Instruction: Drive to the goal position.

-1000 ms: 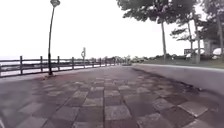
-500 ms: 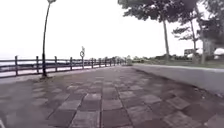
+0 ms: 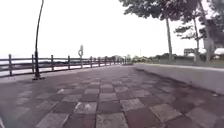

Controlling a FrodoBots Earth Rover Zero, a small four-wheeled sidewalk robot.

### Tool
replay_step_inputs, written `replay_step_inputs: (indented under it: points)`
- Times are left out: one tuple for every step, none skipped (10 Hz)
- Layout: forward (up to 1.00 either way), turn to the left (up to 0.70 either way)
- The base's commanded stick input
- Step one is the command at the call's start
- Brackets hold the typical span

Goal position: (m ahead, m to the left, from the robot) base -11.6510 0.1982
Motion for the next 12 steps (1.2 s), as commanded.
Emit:
replay_step_inputs:
  points:
    - [1.00,0.00]
    - [1.00,0.00]
    - [1.00,0.00]
    - [1.00,0.00]
    - [1.00,0.00]
    - [1.00,0.00]
    - [1.00,0.00]
    - [1.00,0.00]
    - [1.00,0.00]
    - [1.00,0.00]
    - [1.00,0.00]
    - [1.00,0.00]
